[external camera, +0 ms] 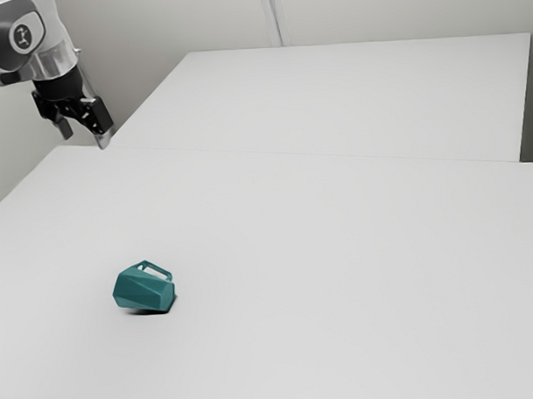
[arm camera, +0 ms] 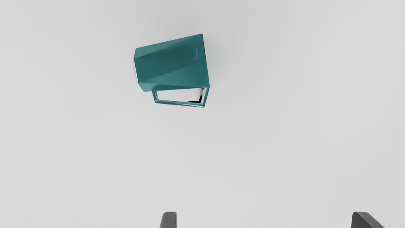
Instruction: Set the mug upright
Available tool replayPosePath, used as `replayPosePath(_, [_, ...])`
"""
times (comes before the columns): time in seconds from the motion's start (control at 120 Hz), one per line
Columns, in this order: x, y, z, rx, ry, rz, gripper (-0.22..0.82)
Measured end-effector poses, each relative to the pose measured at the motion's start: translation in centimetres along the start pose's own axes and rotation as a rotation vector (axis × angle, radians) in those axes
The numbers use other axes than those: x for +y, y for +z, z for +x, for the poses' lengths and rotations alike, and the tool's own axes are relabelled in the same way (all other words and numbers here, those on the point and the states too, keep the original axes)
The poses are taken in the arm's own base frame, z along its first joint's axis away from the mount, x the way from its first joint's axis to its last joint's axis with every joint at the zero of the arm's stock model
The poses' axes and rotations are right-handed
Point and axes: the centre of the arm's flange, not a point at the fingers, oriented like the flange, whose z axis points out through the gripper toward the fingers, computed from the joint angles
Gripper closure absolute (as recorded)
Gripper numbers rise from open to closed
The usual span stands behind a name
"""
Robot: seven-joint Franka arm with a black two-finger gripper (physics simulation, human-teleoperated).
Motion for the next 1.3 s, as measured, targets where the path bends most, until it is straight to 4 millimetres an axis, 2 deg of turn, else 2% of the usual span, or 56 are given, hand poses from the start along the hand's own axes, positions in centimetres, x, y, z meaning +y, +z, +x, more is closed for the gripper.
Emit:
replayPosePath(0.142, [0.2,0.4,0.1,0.003,-0.004,0.003,0.00])
replayPosePath(0.317, [0.2,0.9,1.7,0.005,-0.008,0.012,0.00])
replayPosePath(0.375, [1.0,1.6,2.3,0.013,-0.032,0.036,0.00])
replayPosePath(0.433, [3.3,3.5,3.6,0.024,-0.110,0.132,0.00])
replayPosePath(0.55, [6.6,8.4,6.5,0.065,-0.254,0.319,0.00])
replayPosePath(0.758, [9.7,16.7,10.5,0.143,-0.458,0.563,0.00])
replayPosePath(1.05, [10.8,25.8,10.3,0.236,-0.587,0.715,0.00])
replayPosePath(1.192, [11.3,29.0,10.0,0.255,-0.642,0.771,0.00])
replayPosePath(1.3, [10.6,30.8,9.3,0.271,-0.656,0.805,0.00])
